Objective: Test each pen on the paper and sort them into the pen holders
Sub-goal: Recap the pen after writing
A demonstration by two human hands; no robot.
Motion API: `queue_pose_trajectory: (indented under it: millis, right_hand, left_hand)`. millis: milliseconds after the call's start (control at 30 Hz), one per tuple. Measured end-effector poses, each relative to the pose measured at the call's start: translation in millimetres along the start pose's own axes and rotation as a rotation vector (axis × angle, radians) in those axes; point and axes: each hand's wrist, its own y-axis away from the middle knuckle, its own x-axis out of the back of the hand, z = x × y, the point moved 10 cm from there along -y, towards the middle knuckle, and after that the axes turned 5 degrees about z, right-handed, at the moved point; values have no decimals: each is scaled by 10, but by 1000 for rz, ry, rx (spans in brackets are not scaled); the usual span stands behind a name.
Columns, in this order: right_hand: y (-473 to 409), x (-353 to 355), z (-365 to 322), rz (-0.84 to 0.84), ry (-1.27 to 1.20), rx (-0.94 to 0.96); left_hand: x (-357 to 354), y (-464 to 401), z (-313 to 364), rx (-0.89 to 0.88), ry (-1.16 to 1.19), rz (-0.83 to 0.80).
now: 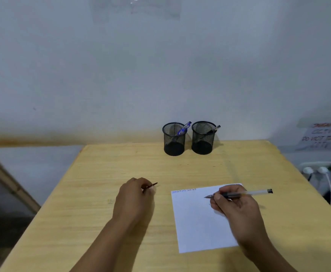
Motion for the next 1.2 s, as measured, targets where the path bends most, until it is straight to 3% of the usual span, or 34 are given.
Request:
queue_pose_trajectory:
  millis: [233, 500, 933, 1200]
  right_hand:
    - [-7, -178, -250, -92, 41, 73]
    - [47, -346, -257, -137, 126, 69]
    - [96, -310, -58, -157, 140, 11]
    - [107, -317, -52, -160, 24, 14]
  left_hand:
    - [2, 292, 495, -100, 305, -103]
    - [8, 491, 859, -247, 314, -129]
    - [-66, 621, 869, -220, 387, -168]
    - [-63, 632, 942, -178, 547, -206]
